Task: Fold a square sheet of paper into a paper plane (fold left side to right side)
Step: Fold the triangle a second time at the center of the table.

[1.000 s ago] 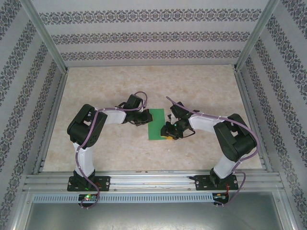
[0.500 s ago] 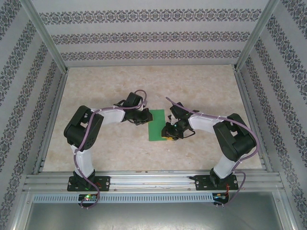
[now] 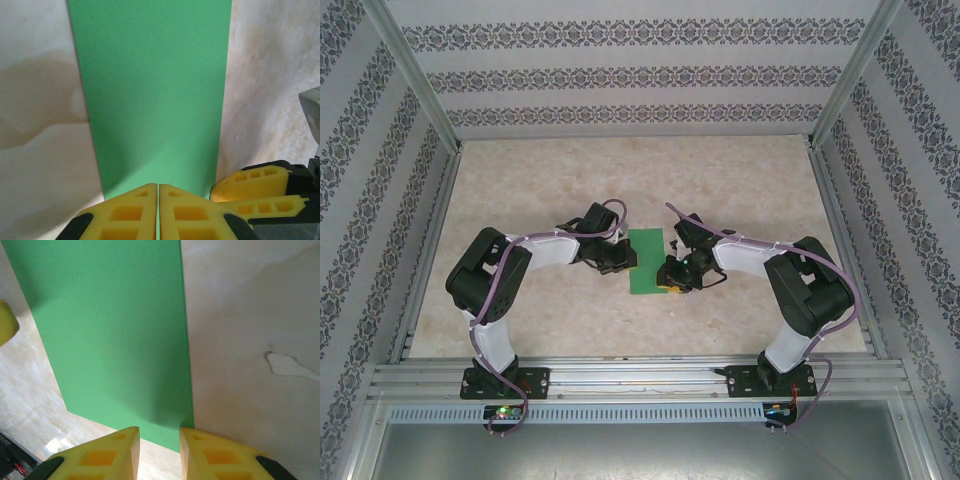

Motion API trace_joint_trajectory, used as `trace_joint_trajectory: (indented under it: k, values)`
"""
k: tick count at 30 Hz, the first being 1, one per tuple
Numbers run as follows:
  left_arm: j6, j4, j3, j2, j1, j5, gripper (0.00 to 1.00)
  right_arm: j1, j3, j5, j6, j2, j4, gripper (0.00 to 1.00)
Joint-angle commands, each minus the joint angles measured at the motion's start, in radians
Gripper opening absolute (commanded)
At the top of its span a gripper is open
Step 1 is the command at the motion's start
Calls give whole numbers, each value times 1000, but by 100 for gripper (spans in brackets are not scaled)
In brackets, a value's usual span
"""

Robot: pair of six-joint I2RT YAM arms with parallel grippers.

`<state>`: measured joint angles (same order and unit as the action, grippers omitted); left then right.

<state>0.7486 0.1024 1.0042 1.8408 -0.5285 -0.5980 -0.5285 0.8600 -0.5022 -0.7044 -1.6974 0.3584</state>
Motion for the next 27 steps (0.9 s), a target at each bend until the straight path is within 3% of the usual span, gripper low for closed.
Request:
trace_joint_trajectory:
  k: [1,17,27]
  values:
    - [-16,42,-8,18,-12,1,9,-13,-7,34,11,-16,28,28]
    - [-16,71,-31,31,-14,49,9,-14,12,23,11,-10,31,29]
    - [-25,94,-32,45,-13,62,9,27,-7,16,3,87,26,34]
